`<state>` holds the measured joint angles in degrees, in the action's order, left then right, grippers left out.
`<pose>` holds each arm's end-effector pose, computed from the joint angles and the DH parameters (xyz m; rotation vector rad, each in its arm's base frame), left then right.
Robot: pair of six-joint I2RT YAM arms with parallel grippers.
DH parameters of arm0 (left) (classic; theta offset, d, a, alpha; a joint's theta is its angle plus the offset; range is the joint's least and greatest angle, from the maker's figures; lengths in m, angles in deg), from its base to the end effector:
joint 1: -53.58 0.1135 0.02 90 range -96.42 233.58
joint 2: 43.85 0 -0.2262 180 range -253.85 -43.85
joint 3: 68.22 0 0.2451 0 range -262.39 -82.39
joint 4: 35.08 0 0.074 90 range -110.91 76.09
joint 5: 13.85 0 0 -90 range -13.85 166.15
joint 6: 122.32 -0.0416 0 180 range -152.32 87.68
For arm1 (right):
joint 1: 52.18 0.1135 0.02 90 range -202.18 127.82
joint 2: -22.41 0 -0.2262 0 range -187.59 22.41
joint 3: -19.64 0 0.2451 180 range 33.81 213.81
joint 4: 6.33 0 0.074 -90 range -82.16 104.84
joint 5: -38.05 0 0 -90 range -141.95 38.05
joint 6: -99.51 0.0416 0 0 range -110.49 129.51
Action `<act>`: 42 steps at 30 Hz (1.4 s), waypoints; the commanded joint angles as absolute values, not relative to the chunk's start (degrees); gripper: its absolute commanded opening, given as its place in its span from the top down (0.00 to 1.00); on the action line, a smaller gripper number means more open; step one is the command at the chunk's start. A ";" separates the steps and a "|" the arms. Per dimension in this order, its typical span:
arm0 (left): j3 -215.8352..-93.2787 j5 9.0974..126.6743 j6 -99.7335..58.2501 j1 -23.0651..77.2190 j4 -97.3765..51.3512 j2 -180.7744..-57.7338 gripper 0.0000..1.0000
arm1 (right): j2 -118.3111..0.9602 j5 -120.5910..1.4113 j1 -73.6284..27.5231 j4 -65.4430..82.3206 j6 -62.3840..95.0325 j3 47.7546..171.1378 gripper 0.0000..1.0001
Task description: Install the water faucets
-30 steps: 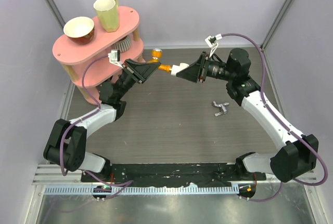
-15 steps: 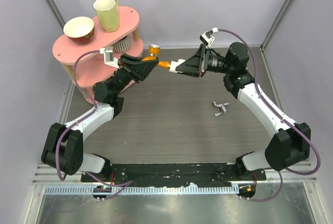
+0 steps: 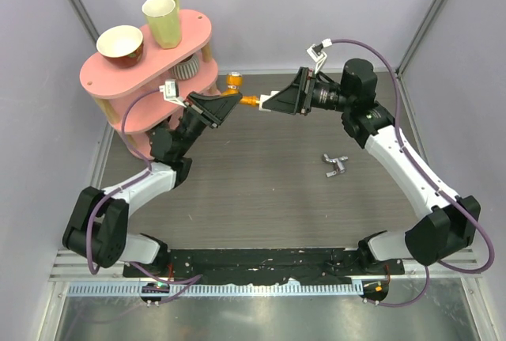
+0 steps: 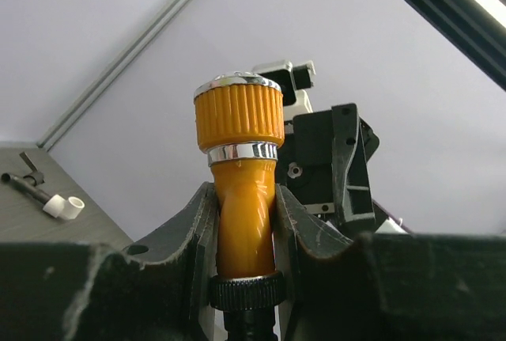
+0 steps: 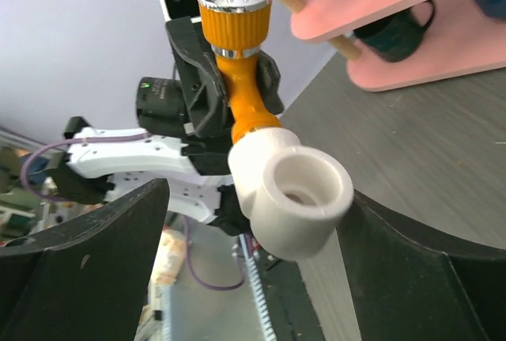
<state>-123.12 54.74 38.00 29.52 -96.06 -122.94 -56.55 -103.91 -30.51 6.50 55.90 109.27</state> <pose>0.2596 -0.1325 0.3027 -0.0479 1.1189 -1.6693 0.2826 0.1475 0.3771 -0.4118 1.8154 1.5888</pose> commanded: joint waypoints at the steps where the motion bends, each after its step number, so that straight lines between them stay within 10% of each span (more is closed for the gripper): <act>1: -123.34 60.49 41.68 29.23 -95.46 -117.52 1.00 | -51.96 -95.56 -30.21 15.90 37.92 112.12 0.09; 17: -126.24 61.65 50.12 29.05 -70.42 -113.02 1.00 | -34.47 -83.16 -29.59 2.32 -4.09 92.44 0.09; 42: -136.26 56.11 48.01 28.79 -48.24 -109.06 1.00 | -44.48 -52.83 -7.80 12.59 -41.02 103.69 0.11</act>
<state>-133.17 57.69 48.23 28.95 -45.75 -111.46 -43.90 -56.42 -8.37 13.65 -37.43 100.53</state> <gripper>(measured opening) 0.314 0.894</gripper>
